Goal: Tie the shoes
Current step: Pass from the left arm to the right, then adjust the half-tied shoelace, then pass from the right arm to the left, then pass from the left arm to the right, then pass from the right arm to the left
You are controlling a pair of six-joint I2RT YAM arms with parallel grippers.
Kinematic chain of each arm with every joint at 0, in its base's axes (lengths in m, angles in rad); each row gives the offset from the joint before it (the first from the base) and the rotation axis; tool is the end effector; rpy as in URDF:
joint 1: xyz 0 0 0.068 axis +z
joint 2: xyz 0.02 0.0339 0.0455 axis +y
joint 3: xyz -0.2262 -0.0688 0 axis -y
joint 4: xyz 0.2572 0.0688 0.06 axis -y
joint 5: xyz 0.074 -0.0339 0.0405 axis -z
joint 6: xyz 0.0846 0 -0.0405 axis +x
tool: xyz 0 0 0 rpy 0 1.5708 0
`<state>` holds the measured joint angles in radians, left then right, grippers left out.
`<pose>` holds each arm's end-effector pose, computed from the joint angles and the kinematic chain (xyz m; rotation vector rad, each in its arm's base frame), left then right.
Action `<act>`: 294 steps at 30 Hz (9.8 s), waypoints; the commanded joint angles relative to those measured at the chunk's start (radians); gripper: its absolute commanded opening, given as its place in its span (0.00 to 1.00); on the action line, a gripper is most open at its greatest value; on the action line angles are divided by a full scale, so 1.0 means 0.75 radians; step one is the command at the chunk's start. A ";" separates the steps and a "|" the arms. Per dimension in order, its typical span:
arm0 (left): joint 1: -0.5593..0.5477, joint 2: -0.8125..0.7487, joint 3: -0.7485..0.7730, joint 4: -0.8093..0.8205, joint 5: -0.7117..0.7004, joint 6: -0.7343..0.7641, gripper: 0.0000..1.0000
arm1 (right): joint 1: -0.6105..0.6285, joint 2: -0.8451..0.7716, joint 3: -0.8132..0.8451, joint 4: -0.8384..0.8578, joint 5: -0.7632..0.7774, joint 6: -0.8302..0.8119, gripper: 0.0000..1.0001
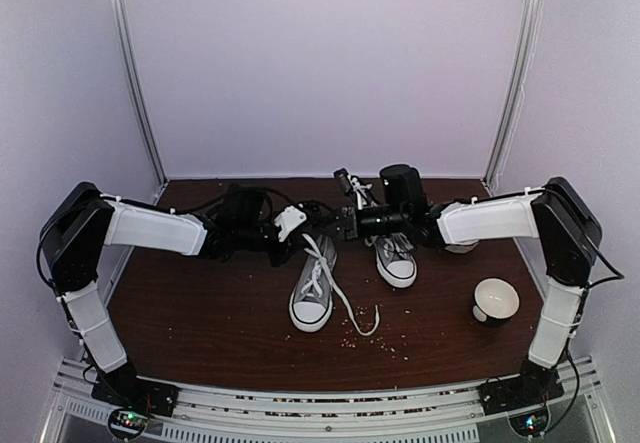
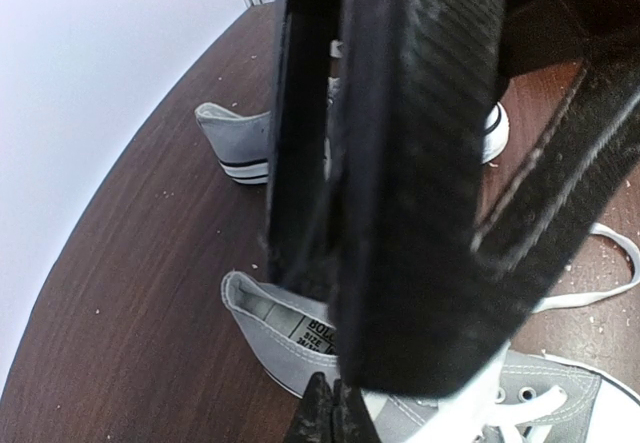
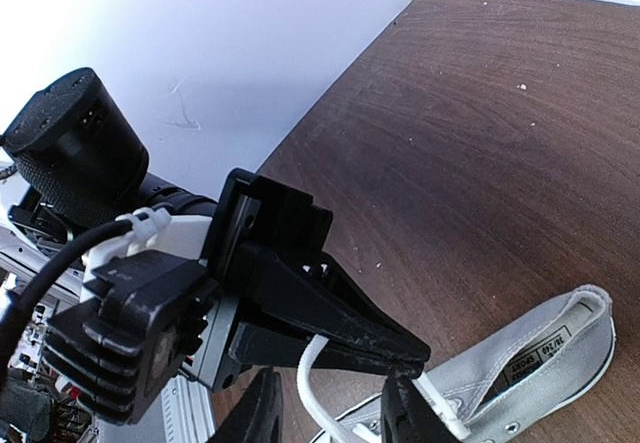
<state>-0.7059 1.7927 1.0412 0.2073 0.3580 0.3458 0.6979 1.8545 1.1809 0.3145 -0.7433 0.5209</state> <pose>0.3078 -0.3014 0.1231 1.2522 1.7265 -0.5919 0.3075 0.3326 0.1692 -0.7397 2.0126 1.4825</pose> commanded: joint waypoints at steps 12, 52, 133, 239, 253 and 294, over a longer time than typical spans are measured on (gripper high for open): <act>0.004 0.008 0.037 -0.004 0.000 -0.007 0.00 | 0.055 0.115 0.059 0.069 -0.067 0.027 0.32; 0.072 0.096 -0.063 0.394 0.339 -0.564 0.61 | 0.157 0.089 -0.215 0.660 0.511 0.381 0.00; -0.031 -0.013 0.149 -0.762 -0.159 0.002 0.00 | 0.216 0.008 -0.293 0.559 0.585 0.527 0.00; 0.093 0.189 0.127 -0.140 0.279 0.001 0.38 | 0.039 -0.040 -0.130 0.099 0.212 0.041 0.00; 0.093 0.226 0.151 -0.275 0.231 0.042 0.02 | 0.063 -0.069 -0.266 0.339 0.341 0.190 0.00; -0.016 0.101 0.058 0.178 0.057 -0.217 0.36 | 0.201 0.007 -0.307 0.609 0.707 0.315 0.00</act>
<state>-0.7223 1.8515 1.0534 0.2981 0.3828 0.1925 0.8425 1.8458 0.9295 0.7574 -0.2260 0.7658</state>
